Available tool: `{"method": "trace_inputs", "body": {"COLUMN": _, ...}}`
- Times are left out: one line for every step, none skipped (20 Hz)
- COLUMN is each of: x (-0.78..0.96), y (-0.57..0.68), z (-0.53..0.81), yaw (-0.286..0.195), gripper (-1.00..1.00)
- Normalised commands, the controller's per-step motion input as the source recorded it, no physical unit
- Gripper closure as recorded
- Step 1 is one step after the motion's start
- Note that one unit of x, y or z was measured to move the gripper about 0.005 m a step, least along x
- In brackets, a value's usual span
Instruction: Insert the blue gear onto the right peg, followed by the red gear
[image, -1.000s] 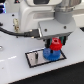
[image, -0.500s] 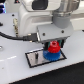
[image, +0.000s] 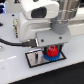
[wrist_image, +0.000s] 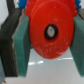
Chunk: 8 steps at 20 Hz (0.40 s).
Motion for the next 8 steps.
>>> {"method": "trace_inputs", "body": {"x": 0.04, "y": 0.0, "z": -0.04, "yaw": 0.0, "gripper": 1.0}}
{"method": "trace_inputs", "body": {"x": 0.02, "y": 0.01, "z": 0.01, "yaw": 0.0, "gripper": -1.0}}
{"method": "trace_inputs", "body": {"x": 0.01, "y": 0.02, "z": 0.09, "yaw": 0.0, "gripper": -1.0}}
{"method": "trace_inputs", "body": {"x": 0.01, "y": 0.06, "z": 0.3, "yaw": 0.0, "gripper": -1.0}}
{"method": "trace_inputs", "body": {"x": 0.01, "y": 0.08, "z": 0.45, "yaw": 0.0, "gripper": -1.0}}
{"method": "trace_inputs", "body": {"x": 0.01, "y": 0.06, "z": 0.45, "yaw": 0.0, "gripper": -1.0}}
{"method": "trace_inputs", "body": {"x": 0.01, "y": 0.08, "z": 0.6, "yaw": 0.0, "gripper": -1.0}}
{"method": "trace_inputs", "body": {"x": 0.01, "y": 0.09, "z": 0.67, "yaw": 0.0, "gripper": -1.0}}
